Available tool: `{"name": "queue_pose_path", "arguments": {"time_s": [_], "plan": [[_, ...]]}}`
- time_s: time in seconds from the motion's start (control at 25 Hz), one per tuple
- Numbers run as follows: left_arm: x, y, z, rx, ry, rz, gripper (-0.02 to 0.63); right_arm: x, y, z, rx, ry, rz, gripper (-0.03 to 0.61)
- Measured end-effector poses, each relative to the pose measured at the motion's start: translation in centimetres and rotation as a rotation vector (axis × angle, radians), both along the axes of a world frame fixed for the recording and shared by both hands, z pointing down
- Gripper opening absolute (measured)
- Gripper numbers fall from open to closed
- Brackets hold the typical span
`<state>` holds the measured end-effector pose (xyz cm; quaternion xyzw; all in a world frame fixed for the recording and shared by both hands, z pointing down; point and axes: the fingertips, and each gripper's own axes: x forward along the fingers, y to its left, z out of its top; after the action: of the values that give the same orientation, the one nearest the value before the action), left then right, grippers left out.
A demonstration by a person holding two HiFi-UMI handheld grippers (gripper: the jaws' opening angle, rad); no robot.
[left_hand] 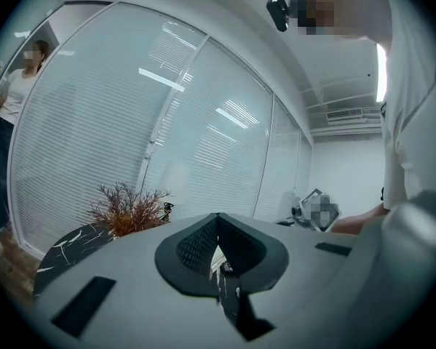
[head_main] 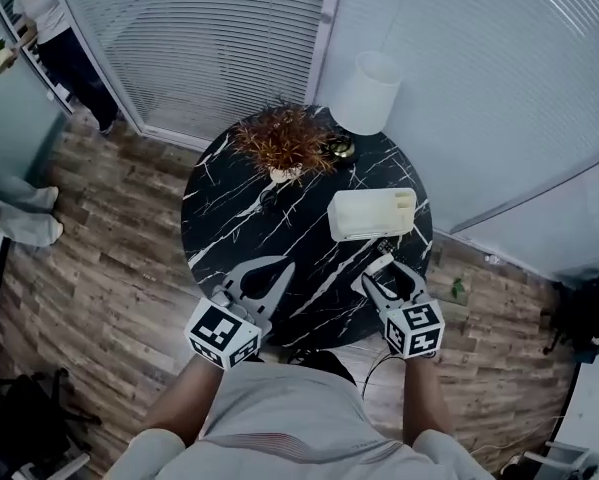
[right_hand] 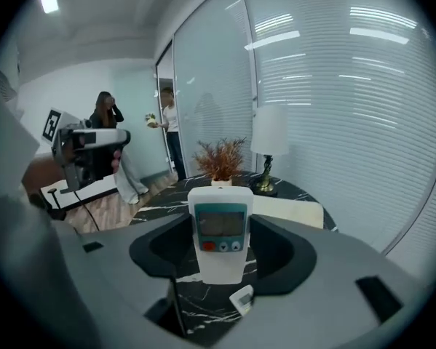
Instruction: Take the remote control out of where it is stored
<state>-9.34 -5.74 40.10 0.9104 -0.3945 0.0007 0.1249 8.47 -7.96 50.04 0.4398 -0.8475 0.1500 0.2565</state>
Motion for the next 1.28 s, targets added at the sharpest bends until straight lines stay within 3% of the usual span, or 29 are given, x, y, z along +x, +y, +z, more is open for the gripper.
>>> {"name": "queue_pose_path", "arguments": {"time_s": [0.4,0.76,1.24,1.28], "plan": [[-2.2,1.8,0.4,-0.005,0.001,0.016,0.008,-3.5,5.2,10.6,-0.268,0.221,-0.093,0.255],[-3.9,3.0,0.9,-0.017,-0.009,-0.007,0.009,-6.8,4.0,14.3,-0.223,0.326,-0.162,0.252],[-6.6,3.2,1.9,-0.055,-0.021,-0.052,0.009,-7.9,3.9,20.3,-0.351,0.392,-0.220,0.245],[-6.7,3.2,2.1,-0.060,-0.024,-0.056,0.009,-7.8,4.0,20.8,-0.355,0.394,-0.215,0.211]]}}
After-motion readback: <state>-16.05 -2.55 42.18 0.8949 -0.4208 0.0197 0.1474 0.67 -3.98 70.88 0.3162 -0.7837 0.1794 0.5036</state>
